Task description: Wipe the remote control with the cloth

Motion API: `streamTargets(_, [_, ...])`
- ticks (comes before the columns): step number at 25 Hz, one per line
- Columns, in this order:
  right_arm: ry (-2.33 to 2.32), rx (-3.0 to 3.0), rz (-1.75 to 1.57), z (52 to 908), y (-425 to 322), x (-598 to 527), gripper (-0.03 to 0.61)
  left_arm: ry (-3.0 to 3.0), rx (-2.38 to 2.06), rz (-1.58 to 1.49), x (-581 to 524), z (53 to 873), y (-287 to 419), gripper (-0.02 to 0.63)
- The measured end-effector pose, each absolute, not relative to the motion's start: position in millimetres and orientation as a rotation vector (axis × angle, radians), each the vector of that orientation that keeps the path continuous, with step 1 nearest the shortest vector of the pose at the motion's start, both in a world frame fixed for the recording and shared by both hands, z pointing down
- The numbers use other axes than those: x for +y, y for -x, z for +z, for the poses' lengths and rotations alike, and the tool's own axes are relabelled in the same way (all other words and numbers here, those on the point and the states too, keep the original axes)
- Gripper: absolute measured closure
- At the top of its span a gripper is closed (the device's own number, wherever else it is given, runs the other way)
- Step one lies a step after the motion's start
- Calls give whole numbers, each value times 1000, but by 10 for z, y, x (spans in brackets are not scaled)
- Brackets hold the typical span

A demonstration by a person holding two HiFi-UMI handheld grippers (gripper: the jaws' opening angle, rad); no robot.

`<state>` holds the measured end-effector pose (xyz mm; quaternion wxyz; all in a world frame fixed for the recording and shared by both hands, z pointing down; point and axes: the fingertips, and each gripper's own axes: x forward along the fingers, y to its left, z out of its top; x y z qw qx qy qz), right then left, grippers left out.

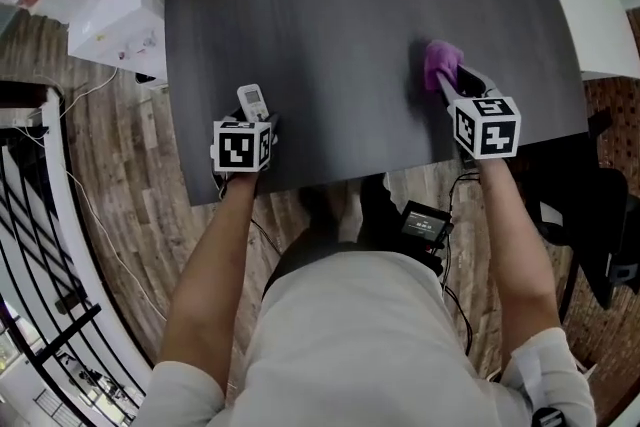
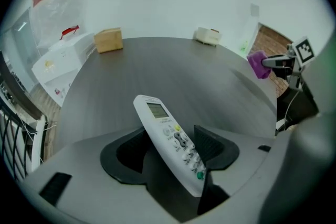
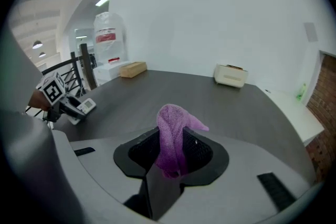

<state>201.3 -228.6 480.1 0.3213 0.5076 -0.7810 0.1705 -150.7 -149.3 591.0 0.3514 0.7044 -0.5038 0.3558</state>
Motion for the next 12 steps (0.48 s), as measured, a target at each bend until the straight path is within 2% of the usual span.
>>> streamTargets(7, [-1428,-1977,385,4514,-2617,-2057,449,-1874,-1254,881,-1456,5871,1550,331])
streamTargets(12, [-1449,-1938,353,4398,-2703,-1488,449,-2015,-1164,894,-1396,5806,1547,330])
